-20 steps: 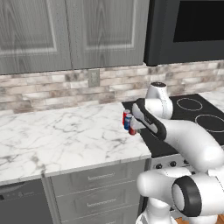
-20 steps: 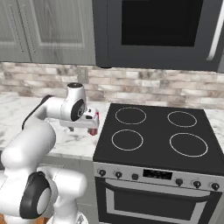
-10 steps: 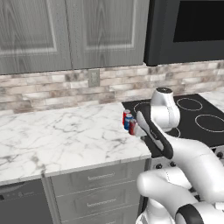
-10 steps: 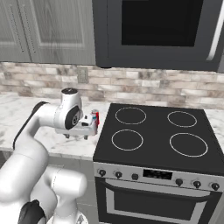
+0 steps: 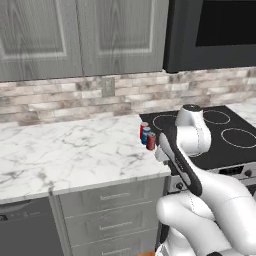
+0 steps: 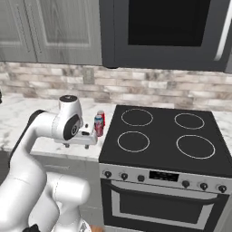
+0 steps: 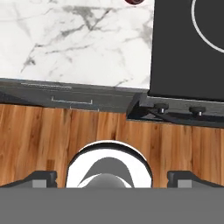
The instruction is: Four empty soda cans are scattered around the kitchen. Gather all the cans and cluster them next to the stove for recycling.
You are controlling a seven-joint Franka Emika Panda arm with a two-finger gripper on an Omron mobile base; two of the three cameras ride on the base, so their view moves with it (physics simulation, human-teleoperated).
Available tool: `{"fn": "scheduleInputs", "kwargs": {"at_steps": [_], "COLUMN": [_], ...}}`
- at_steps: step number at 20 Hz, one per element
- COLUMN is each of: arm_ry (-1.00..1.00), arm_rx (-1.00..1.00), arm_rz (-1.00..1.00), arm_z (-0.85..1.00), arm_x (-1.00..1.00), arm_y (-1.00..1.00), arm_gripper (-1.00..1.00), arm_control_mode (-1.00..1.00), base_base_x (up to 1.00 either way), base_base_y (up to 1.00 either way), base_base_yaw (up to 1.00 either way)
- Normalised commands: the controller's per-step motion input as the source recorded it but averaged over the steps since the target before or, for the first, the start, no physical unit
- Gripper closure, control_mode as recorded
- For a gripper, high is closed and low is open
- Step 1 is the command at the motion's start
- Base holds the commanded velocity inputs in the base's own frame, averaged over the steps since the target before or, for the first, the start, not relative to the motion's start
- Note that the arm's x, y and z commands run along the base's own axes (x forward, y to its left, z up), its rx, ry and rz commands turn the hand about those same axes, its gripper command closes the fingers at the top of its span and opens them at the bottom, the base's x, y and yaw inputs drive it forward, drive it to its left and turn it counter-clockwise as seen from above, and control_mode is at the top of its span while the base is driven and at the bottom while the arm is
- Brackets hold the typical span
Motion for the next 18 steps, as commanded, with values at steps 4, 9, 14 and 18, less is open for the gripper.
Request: {"fn": "scheduleInputs", "kwargs": {"at_steps": [4, 9, 14, 18], "arm_ry": [0.0, 0.0, 0.0, 0.0], "arm_rx": [0.0, 0.0, 0.0, 0.0], "arm_rz": [0.0, 0.0, 0.0, 0.0], "arm_z": [0.0, 0.0, 0.0, 0.0], "arm_x": [0.0, 0.0, 0.0, 0.0], "arm_y": [0.0, 0.0, 0.0, 0.0], "arm_gripper": [-1.0, -1.0, -1.0, -1.0], "arm_control_mode": [1.0, 1.0, 1.0, 1.0], "base_base_x": [-0.74, -0.48, -0.33, -0.34], "base_base_y": [-0.09, -0.01, -0.08, -0.06], "base_base_yaw": [0.42, 0.67, 0.69, 0.69]}}
